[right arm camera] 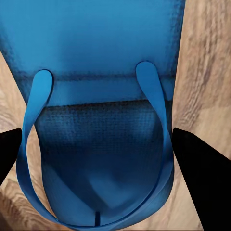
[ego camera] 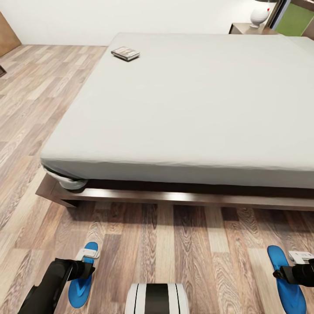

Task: In the bedroom, move the book from the bed onto either nightstand, and place the two sandals side by side next to the bed.

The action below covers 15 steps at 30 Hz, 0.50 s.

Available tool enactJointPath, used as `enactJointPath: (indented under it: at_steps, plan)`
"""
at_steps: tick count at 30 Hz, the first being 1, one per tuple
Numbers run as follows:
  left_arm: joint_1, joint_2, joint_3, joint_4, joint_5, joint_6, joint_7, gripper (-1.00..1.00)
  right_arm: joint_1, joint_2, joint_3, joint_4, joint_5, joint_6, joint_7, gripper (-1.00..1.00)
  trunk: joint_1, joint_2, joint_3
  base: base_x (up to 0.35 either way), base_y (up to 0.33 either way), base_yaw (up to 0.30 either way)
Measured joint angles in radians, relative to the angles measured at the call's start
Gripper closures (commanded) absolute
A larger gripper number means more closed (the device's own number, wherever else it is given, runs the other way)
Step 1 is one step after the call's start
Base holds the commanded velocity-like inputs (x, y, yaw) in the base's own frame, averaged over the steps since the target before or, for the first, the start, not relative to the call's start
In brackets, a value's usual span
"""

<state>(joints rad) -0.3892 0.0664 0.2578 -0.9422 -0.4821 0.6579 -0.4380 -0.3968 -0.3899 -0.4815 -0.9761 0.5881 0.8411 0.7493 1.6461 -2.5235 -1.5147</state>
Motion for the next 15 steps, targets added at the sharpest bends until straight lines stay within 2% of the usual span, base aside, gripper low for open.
enactJointPath:
  at_steps: [5, 7, 13, 15]
  plan:
    - [0.000, 0.000, 0.000, -0.001, 0.001, -0.001, 0.000, 1.00, 0.000, 0.000, 0.000, 0.000, 0.000, 0.000, 0.000, 1.00, 0.002, -0.001, -0.019, 0.000, 0.000, 0.000]
    - [0.000, 0.000, 0.001, -0.001, 0.002, -0.004, 0.000, 1.00, 0.000, 0.000, 0.000, 0.000, 0.000, 0.000, 0.000, 1.00, 0.002, -0.001, -0.019, 0.000, 0.000, 0.000]
    - [0.000, 0.000, 0.001, -0.003, 0.004, -0.078, 0.000, 1.00, 0.000, 0.000, 0.000, 0.000, -0.001, 0.000, 0.000, 1.00, 0.002, -0.001, -0.019, 0.000, 0.000, 0.000]
    - [0.000, -0.010, 0.001, -0.002, 0.008, -0.097, 0.000, 1.00, 0.000, 0.001, 0.000, 0.000, 0.000, 0.000, 0.000, 1.00, 0.002, -0.001, -0.019, 0.000, 0.000, 0.000]
